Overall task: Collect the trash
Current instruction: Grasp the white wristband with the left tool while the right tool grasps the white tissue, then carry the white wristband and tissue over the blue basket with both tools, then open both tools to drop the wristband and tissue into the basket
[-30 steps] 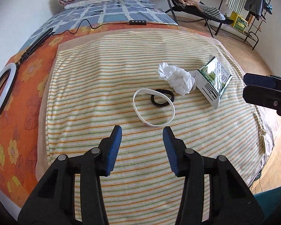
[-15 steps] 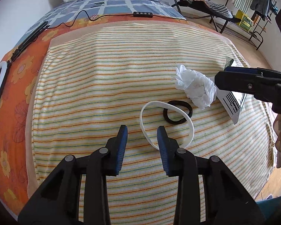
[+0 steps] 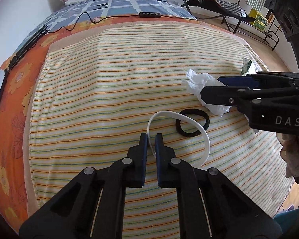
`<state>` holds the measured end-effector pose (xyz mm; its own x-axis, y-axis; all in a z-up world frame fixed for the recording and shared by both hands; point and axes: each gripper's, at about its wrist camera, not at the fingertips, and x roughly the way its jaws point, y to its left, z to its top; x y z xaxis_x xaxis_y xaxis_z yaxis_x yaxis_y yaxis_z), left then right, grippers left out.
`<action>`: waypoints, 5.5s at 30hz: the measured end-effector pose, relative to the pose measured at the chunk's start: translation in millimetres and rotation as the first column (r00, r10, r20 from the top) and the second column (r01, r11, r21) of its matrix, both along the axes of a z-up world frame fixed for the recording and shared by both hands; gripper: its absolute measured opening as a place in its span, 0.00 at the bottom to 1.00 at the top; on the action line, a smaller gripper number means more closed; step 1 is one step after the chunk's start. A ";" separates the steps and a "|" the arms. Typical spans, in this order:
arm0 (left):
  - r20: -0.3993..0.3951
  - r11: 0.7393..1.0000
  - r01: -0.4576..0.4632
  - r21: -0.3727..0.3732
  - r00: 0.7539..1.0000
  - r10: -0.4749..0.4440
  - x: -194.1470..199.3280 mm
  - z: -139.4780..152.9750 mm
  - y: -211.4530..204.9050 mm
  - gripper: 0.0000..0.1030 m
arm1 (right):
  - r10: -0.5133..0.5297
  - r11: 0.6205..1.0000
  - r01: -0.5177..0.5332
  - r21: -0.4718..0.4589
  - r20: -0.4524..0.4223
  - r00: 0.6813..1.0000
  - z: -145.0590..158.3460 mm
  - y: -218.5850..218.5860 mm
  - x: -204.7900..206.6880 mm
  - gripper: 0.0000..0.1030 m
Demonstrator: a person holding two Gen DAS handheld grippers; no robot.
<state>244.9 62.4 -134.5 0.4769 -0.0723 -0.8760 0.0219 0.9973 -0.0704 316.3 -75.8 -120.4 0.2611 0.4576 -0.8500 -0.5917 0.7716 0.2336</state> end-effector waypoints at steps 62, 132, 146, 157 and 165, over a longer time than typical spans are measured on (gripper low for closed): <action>0.160 1.000 -0.017 0.003 0.987 0.017 -55.7 61.7 14.5 0.01 | 0.003 0.992 -0.012 0.125 0.075 0.997 58.9 -37.7 -71.0 0.17; -0.217 0.982 0.185 0.035 0.961 -0.173 -308.7 -59.9 -88.6 0.01 | 0.072 0.997 -0.074 -0.005 -0.155 0.985 -49.4 -100.1 -342.7 0.18; -0.224 0.987 0.149 0.056 0.965 -0.133 -304.1 -61.0 -85.0 0.37 | 0.031 0.997 -0.042 -0.057 -0.177 0.984 -59.7 -103.5 -338.1 0.29; -0.195 0.988 0.139 0.068 0.973 -0.124 -304.1 -52.8 -83.2 0.46 | -0.009 0.997 -0.004 -0.078 -0.162 0.987 -56.7 -108.0 -332.5 0.49; -0.166 0.990 0.123 0.071 0.980 -0.110 -299.9 -38.5 -79.5 0.46 | -0.042 0.994 0.031 -0.102 -0.107 0.993 -42.3 -111.0 -329.4 0.49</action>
